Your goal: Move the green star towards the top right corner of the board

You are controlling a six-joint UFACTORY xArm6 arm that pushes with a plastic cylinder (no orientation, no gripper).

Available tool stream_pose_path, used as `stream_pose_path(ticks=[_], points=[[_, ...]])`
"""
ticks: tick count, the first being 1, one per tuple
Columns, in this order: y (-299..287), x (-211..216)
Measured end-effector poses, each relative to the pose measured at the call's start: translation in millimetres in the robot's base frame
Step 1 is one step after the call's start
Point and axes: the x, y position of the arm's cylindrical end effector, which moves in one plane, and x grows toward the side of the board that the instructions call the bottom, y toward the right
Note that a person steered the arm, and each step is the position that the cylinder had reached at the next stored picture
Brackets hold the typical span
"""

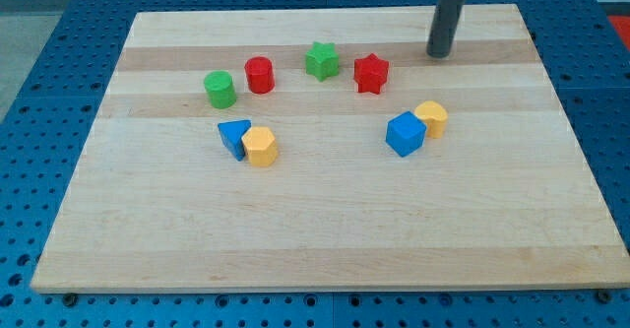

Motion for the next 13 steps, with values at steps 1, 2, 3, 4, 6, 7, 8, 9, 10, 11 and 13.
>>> stream_pose_path(ticks=[1,2,3,4,6,7,8,9,10,11,13], points=[[-40.5,-23.3],[-76.5,-42.7],[-122.2,-41.4],[-147.3,-28.1],[-173.9,-8.8],[-183.8,-8.5],[-191.5,-8.5],[-198.8,1.1],[-200.0,24.2],[-197.3,45.7],[-175.1,53.7]])
